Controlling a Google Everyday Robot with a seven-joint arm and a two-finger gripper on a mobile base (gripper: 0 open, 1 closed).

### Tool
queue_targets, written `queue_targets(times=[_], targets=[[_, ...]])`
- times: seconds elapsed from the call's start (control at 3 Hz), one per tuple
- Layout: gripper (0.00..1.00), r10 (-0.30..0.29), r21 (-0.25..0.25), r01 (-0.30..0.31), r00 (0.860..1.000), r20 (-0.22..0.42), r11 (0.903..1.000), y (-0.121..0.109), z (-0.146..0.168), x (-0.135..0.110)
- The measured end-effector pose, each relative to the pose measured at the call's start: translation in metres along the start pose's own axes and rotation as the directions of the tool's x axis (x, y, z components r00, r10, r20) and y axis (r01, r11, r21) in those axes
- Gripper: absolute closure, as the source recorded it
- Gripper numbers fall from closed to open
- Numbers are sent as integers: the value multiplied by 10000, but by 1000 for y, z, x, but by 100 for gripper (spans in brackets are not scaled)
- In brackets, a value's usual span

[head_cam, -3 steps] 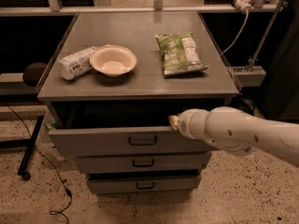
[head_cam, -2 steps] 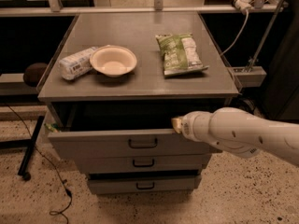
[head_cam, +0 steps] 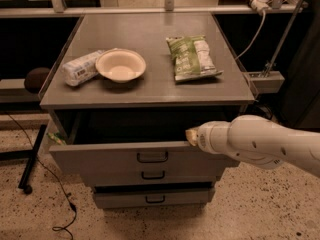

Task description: Open top drawer

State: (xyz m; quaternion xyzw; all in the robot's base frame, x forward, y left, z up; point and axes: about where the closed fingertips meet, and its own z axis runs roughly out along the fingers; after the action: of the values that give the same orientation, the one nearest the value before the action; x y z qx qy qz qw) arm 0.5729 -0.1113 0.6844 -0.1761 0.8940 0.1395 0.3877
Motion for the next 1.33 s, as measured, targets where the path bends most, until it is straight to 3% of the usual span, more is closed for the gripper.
queue_targets(times=[0.33,0.67,1.33], targets=[[100,-614,67,617,9975,-342,9981,-16,-19,15],[100,-629,58,631,9974,-354,9980,-16,-19,14],[100,-1530,-930,1471,9864,-598,9847,-11,-30,28]])
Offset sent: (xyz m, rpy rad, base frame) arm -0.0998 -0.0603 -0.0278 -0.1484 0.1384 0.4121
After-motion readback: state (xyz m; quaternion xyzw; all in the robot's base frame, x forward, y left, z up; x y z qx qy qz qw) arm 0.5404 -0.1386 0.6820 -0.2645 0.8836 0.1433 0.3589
